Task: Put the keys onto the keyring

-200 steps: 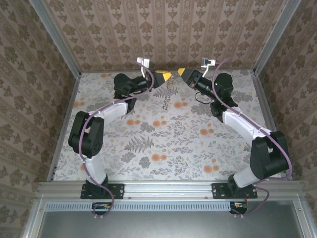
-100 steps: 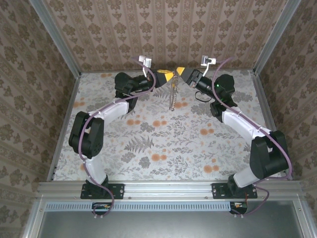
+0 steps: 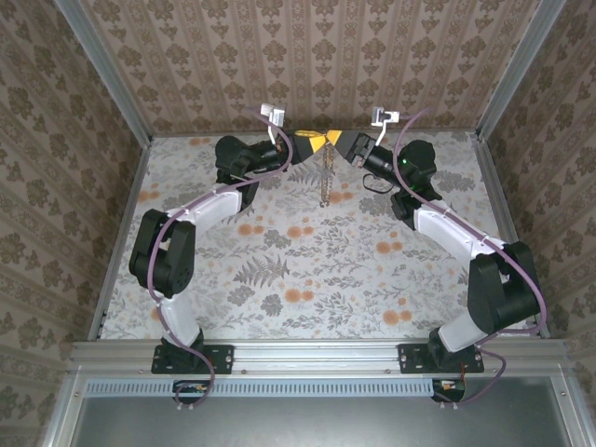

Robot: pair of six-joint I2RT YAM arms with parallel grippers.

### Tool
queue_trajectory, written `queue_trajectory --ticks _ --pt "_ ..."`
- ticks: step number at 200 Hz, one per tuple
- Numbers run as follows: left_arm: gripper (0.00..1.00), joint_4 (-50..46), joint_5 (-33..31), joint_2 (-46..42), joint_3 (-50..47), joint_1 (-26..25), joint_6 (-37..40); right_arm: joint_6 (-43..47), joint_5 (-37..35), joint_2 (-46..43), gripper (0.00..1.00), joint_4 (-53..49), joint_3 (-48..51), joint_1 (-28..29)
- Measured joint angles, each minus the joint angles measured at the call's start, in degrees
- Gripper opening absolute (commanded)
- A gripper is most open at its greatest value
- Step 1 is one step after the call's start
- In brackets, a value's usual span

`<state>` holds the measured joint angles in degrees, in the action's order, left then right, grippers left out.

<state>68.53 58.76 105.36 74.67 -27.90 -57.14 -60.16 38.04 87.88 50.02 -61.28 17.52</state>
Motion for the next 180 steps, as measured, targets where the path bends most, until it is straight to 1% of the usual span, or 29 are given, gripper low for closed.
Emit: queue_trajectory --ticks 16,32,46,52,76,88,97,113,128,151,154,160,165,180 --pt "0.0 0.0 0.0 0.0 0.0 0.0 0.0 0.0 0.0 0.0 0.19 0.0 0.0 0.1" --pt "0.0 0.0 0.0 0.0 0.0 0.0 0.0 0.2 0.0 0.0 0.15 0.0 0.0 0.1" --pt "0.0 0.0 -0.1 0.0 0.0 0.1 0.0 0.2 0.0 0.0 0.08 0.0 0.0 0.2" --pt "0.0 0.0 -0.1 0.0 0.0 0.1 0.0 0.3 0.0 0.0 0.07 0.1 0.0 0.2" --pt "0.0 -0.5 -0.2 0.0 0.0 0.2 0.0 0.4 0.0 0.0 0.07 0.2 0.0 0.3" --pt "0.0 -0.7 -0.3 0.0 0.0 0.2 0.0 0.4 0.0 0.0 0.11 0.2 0.0 0.3" --pt "0.0 -0.8 -0.3 0.0 0.0 0.2 0.0 0.3 -0.1 0.0 0.12 0.2 0.0 0.3" --pt "0.0 -0.8 -0.2 0.0 0.0 0.2 0.0 0.4 -0.1 0.2 0.12 0.2 0.0 0.4" --pt "0.0 -1.1 -0.2 0.0 0.0 0.2 0.0 0.4 -0.1 0.3 0.1 0.2 0.0 0.4" --pt "0.0 -1.3 -0.3 0.0 0.0 0.2 0.0 0.4 -0.2 0.3 0.11 0.2 0.0 0.4" --pt "0.0 -1.3 -0.3 0.0 0.0 0.2 0.0 0.4 -0.2 0.3 0.09 0.2 0.0 0.4" --pt "0.0 -1.3 -0.3 0.0 0.0 0.2 0.0 0.5 -0.2 0.3 0.03 0.2 0.0 0.4" --pt "0.0 -1.3 -0.3 0.0 0.0 0.2 0.0 0.9 -0.2 0.3 0.0 0.2 0.0 0.4" --pt "0.0 -1.7 -0.5 -0.1 0.0 0.3 0.0 1.1 -0.3 0.3 0.0 0.3 0.0 0.4"
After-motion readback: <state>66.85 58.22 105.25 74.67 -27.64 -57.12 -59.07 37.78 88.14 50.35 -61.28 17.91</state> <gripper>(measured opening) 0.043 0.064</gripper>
